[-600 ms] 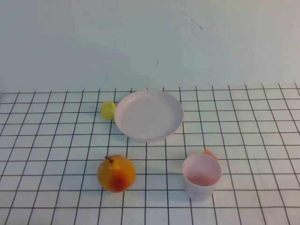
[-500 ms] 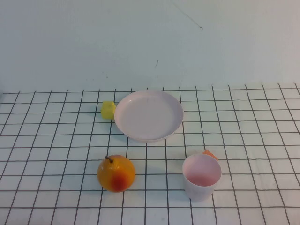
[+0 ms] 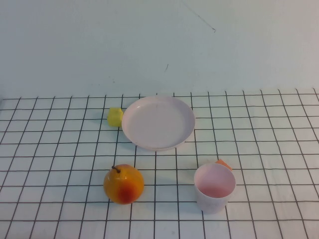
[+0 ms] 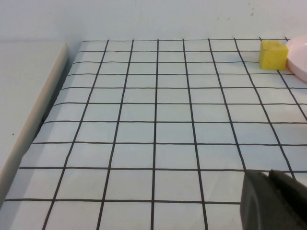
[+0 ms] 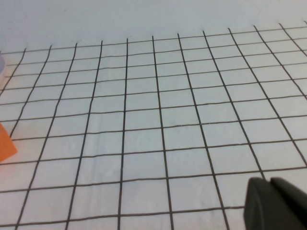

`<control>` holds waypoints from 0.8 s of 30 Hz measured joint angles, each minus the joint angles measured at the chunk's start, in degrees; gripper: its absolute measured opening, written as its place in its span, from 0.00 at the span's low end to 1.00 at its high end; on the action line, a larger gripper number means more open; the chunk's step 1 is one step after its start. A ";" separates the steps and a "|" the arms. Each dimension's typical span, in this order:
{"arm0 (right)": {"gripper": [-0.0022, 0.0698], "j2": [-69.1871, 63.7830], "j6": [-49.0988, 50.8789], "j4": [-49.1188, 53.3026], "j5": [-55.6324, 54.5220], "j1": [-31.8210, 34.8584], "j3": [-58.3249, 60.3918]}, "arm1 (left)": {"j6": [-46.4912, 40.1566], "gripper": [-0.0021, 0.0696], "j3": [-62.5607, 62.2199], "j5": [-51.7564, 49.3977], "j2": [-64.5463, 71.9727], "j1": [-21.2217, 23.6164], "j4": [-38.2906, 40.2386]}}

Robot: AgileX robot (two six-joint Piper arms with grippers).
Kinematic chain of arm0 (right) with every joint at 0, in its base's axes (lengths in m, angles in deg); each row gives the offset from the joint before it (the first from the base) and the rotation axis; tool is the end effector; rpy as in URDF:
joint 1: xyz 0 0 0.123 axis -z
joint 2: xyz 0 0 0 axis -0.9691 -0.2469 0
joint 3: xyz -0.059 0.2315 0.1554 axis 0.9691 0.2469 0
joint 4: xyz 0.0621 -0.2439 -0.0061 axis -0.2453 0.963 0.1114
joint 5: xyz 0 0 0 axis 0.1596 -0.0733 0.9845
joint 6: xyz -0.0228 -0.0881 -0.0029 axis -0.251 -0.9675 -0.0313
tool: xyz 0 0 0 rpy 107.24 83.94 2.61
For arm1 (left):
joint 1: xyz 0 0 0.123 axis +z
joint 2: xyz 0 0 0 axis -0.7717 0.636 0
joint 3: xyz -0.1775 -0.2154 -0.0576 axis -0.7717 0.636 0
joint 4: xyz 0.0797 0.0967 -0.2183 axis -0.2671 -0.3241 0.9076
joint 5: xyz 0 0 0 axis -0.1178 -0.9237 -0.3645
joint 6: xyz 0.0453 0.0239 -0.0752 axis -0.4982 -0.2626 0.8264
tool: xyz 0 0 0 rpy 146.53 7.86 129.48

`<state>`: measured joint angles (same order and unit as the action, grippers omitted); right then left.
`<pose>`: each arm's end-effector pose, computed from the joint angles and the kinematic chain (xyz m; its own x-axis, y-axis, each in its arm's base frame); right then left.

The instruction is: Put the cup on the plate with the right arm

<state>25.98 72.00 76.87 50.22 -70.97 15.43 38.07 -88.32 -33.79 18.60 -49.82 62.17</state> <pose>0.0528 -0.0014 0.1717 -0.2865 0.0706 -0.9555 0.0644 0.9964 0.0543 0.0533 -0.0004 0.1762 -0.2533 -0.0780 -0.9643 -0.0202 0.9970 -0.0753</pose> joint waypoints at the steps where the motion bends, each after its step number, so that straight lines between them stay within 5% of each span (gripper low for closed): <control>1: 0.03 0.00 0.00 0.00 0.00 0.00 0.00 | 0.00 0.03 0.00 0.00 0.00 0.00 0.00; 24: 0.03 0.00 -0.40 -2.85 0.02 0.00 0.00 | 0.00 0.03 0.00 0.00 0.00 0.00 0.00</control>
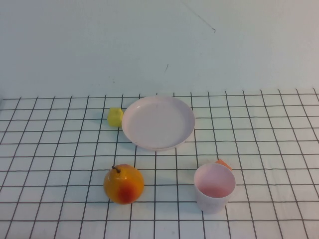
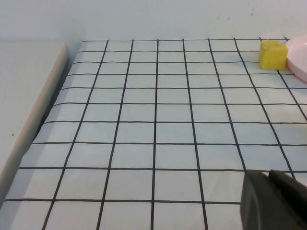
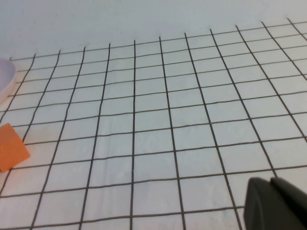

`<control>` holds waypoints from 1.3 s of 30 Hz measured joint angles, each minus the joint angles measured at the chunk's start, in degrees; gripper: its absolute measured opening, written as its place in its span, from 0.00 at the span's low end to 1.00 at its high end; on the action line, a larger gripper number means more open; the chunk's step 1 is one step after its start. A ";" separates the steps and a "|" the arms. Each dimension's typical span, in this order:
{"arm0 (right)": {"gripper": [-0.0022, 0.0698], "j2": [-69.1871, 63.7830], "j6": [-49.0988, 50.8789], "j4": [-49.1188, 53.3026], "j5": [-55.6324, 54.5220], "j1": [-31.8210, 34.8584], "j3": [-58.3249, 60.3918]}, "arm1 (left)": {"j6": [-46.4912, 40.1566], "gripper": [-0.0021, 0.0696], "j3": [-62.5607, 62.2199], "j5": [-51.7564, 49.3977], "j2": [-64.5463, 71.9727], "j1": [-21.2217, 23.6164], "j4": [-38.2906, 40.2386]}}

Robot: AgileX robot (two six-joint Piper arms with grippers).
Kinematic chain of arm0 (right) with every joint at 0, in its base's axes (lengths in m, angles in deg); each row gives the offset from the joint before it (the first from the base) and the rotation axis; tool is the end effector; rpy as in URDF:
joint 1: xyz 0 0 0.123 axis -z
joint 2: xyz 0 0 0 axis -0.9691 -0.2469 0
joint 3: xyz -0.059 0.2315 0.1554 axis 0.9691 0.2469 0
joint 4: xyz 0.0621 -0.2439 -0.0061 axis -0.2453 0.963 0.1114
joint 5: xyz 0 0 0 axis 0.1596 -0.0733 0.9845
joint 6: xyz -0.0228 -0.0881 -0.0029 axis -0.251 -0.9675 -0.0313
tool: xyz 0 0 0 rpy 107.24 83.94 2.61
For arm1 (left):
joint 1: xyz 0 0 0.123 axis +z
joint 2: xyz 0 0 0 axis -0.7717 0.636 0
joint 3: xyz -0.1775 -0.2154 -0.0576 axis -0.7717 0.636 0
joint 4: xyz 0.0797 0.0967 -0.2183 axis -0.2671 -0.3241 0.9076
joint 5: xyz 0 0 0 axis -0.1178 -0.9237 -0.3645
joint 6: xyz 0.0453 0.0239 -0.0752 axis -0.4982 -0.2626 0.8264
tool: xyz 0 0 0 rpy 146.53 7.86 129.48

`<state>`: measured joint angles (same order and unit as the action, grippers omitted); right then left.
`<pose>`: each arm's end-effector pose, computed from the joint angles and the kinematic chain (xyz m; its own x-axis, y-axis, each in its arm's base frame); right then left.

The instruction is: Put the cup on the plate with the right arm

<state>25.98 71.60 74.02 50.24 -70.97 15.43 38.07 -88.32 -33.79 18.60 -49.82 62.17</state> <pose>0.0529 0.0002 0.1718 -0.2836 0.1098 -0.9526 0.0585 0.9936 0.0971 0.0533 -0.0004 0.1762 -0.2533 -0.0780 -0.9643 -0.0202 0.9970 -0.0753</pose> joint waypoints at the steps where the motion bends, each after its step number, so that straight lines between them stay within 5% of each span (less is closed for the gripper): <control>1: 0.03 0.00 -0.90 0.00 0.00 0.00 0.00 | 0.00 0.03 0.00 0.00 0.00 0.00 0.00; 11: 0.03 0.00 -10.70 0.59 0.00 0.00 0.00 | 0.00 0.03 0.00 0.00 0.00 0.00 0.00; 39: 0.03 0.00 -11.62 1.82 0.20 -0.49 0.00 | 0.00 0.02 0.00 0.00 0.00 0.00 0.00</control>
